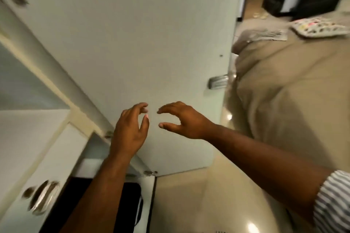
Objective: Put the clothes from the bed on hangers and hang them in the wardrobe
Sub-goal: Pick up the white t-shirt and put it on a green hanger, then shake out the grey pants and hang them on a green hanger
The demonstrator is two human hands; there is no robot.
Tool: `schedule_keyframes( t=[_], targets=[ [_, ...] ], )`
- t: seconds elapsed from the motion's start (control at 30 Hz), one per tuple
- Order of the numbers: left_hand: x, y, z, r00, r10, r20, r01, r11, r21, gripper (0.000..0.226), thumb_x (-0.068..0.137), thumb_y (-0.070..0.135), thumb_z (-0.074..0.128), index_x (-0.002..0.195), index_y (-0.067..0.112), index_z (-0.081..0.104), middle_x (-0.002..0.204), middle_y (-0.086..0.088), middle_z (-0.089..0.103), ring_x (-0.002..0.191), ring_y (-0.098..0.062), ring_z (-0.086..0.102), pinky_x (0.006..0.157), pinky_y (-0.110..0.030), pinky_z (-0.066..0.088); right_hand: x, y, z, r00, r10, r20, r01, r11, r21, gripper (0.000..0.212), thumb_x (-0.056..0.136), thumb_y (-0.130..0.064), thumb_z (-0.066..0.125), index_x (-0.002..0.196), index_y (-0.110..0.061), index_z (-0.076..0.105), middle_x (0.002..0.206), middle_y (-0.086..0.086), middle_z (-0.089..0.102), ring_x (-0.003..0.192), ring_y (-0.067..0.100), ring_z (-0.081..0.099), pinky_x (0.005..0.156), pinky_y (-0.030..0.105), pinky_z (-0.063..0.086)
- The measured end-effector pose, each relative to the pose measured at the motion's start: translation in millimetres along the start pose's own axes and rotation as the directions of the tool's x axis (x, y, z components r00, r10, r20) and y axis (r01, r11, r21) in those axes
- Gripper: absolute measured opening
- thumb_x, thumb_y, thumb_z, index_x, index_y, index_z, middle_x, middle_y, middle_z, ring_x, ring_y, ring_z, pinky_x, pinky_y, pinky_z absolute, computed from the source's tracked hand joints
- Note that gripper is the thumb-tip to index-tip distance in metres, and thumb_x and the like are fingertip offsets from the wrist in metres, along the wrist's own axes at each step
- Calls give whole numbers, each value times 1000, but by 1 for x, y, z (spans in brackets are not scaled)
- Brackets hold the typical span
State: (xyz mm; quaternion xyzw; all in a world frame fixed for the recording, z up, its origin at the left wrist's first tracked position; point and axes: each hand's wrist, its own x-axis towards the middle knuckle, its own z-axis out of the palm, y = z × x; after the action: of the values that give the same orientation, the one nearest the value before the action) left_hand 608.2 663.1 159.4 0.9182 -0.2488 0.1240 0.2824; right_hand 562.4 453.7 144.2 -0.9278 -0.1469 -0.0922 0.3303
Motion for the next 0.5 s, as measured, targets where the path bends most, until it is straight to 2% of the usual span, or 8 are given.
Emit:
schedule_keyframes(
  t=[0.1,0.2,0.27,0.43,0.5],
  targets=[
    [14,25,71,970,91,227,-62,989,-133,31,100,28,57,131,28,57,116,11,66,115,-15,58,91,-29,48,-58,41,-19,969,242,-48,-242,970,-9,50,95,-56,59,136,-28,59,139,-6,60,127,8,50,101,22,39],
    [25,71,123,916,211,342,-130,961,-246,30,100,32,57,130,28,59,121,7,66,115,-13,59,89,-25,49,-110,68,-47,905,413,-104,-415,910,5,49,95,-56,59,134,-26,62,132,-5,64,113,8,58,93,27,51],
    [33,110,152,865,301,402,-184,935,-304,30,100,34,56,130,30,58,123,7,66,115,-12,59,90,-26,52,-143,85,-68,859,484,-170,-489,872,16,48,95,-54,61,130,-22,66,126,-4,67,105,6,60,90,27,52],
    [53,209,215,744,526,413,-353,833,-426,26,101,30,55,127,29,60,118,8,66,111,-10,59,89,-29,53,-219,124,-126,711,621,-330,-639,766,66,37,95,-42,67,116,-13,74,109,1,75,93,12,68,80,25,53],
    [59,245,240,695,594,405,-416,792,-447,25,100,28,57,124,25,63,114,6,68,108,-12,60,87,-26,49,-248,144,-145,656,657,-371,-678,729,91,32,95,-41,67,113,-15,76,105,0,76,90,10,68,76,16,50]
  ],
)
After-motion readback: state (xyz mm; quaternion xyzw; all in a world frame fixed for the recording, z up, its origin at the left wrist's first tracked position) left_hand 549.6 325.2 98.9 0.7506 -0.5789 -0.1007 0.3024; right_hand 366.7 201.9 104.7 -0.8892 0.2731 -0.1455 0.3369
